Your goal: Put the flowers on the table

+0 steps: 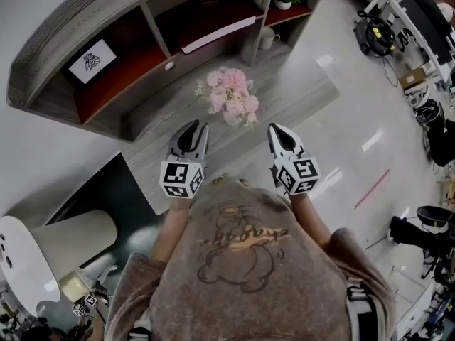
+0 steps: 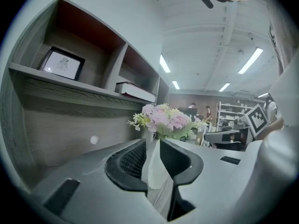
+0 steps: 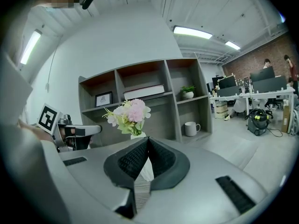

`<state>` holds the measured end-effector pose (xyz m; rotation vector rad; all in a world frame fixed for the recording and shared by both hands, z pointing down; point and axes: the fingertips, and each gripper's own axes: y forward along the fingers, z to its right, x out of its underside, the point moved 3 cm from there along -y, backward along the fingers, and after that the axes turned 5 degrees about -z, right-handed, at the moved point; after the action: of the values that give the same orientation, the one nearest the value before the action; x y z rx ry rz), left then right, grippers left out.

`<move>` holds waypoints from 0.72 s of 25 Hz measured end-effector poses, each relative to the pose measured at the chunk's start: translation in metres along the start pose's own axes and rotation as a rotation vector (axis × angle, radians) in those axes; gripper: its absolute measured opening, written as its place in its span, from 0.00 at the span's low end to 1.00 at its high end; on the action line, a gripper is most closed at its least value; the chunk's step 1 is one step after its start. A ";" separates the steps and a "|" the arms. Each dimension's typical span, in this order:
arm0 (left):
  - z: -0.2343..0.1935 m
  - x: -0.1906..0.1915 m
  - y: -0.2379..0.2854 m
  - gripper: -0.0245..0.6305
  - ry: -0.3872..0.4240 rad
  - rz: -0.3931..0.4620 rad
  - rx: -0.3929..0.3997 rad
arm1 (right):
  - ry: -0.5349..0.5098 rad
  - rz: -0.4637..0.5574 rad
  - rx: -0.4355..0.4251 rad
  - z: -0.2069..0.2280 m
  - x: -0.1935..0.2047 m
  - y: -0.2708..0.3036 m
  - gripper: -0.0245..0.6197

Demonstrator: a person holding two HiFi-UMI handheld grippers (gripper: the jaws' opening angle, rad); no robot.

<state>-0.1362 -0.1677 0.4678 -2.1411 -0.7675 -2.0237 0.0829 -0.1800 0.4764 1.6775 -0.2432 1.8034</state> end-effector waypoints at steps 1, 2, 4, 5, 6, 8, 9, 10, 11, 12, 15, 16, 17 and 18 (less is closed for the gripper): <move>0.000 0.001 0.001 0.18 0.000 -0.001 -0.003 | -0.001 0.000 0.003 0.001 0.000 -0.001 0.04; 0.000 0.002 0.002 0.15 -0.002 -0.005 -0.003 | -0.002 0.000 0.006 0.003 0.000 -0.002 0.04; -0.001 0.006 0.005 0.10 -0.006 -0.016 -0.001 | -0.004 0.001 0.013 0.005 0.000 -0.004 0.04; -0.001 0.008 0.006 0.09 -0.007 -0.021 0.000 | -0.005 0.003 0.016 0.007 0.000 -0.005 0.04; -0.001 0.010 0.007 0.08 -0.008 -0.025 0.000 | -0.005 0.004 0.019 0.008 0.000 -0.006 0.04; -0.002 0.014 0.009 0.07 -0.013 -0.034 0.003 | -0.004 0.005 0.025 0.011 0.001 -0.007 0.04; -0.002 0.015 0.010 0.07 -0.018 -0.038 0.006 | -0.003 0.004 0.029 0.013 0.001 -0.008 0.04; -0.003 0.017 0.012 0.07 -0.021 -0.043 0.009 | -0.001 0.003 0.033 0.015 0.002 -0.009 0.04; -0.003 0.019 0.013 0.07 -0.022 -0.048 0.010 | 0.002 0.001 0.038 0.016 0.003 -0.009 0.04; -0.004 0.021 0.013 0.07 -0.022 -0.053 0.010 | 0.005 0.000 0.041 0.017 0.005 -0.010 0.04; -0.003 0.025 0.015 0.07 -0.020 -0.064 0.012 | 0.012 -0.004 0.046 0.018 0.007 -0.011 0.04; -0.002 0.025 0.015 0.07 -0.021 -0.065 0.012 | 0.012 -0.004 0.046 0.018 0.008 -0.011 0.04; -0.002 0.026 0.015 0.07 -0.022 -0.065 0.013 | 0.012 -0.005 0.045 0.018 0.008 -0.011 0.04; -0.001 0.026 0.015 0.07 -0.022 -0.065 0.014 | 0.012 -0.006 0.044 0.017 0.009 -0.011 0.04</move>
<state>-0.1310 -0.1735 0.4971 -2.1624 -0.8630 -2.0223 0.1040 -0.1778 0.4843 1.6949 -0.1945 1.8266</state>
